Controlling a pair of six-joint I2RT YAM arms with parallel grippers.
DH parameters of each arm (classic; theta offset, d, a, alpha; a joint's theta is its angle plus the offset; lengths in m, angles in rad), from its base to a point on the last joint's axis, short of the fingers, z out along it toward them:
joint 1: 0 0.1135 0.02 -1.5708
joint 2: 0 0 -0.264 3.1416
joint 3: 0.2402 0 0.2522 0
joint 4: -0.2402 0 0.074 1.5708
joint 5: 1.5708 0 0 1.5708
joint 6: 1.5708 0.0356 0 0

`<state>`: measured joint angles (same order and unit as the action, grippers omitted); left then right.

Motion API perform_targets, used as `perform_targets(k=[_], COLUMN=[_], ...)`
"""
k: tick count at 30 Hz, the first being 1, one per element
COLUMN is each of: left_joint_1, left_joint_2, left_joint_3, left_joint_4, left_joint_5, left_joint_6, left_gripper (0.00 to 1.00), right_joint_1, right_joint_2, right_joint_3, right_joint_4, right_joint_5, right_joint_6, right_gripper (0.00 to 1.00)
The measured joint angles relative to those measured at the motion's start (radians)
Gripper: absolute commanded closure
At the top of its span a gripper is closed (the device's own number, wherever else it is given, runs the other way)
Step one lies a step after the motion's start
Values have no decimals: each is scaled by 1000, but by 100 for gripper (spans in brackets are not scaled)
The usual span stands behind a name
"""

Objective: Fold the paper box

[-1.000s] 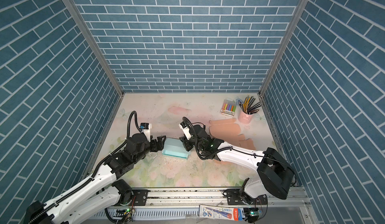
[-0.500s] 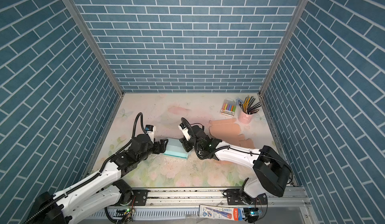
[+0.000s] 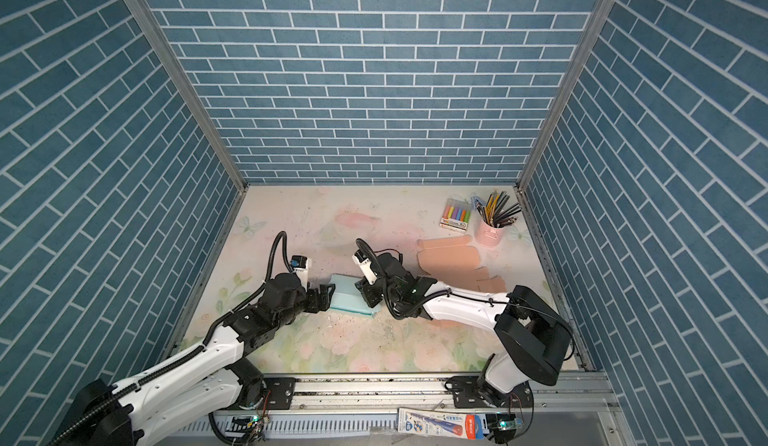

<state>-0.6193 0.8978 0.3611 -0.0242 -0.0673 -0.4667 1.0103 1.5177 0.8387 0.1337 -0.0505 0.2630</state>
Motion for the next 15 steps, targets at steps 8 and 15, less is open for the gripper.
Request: perform_targets(k=[8,15], left_joint_1=[0,0], left_joint_2=[-2,-2], left_joint_3=[-16,-38], left_joint_4=[7,20], left_joint_5=[8,13], left_joint_6=[-8,-19], left_gripper=[12,12], right_joint_1=[19,27], right_joint_2=[18,38], right_joint_3=[0,0], right_joint_4=[0,-2], right_joint_5=[1,2], right_joint_6=[1,0], right_gripper=[67,68])
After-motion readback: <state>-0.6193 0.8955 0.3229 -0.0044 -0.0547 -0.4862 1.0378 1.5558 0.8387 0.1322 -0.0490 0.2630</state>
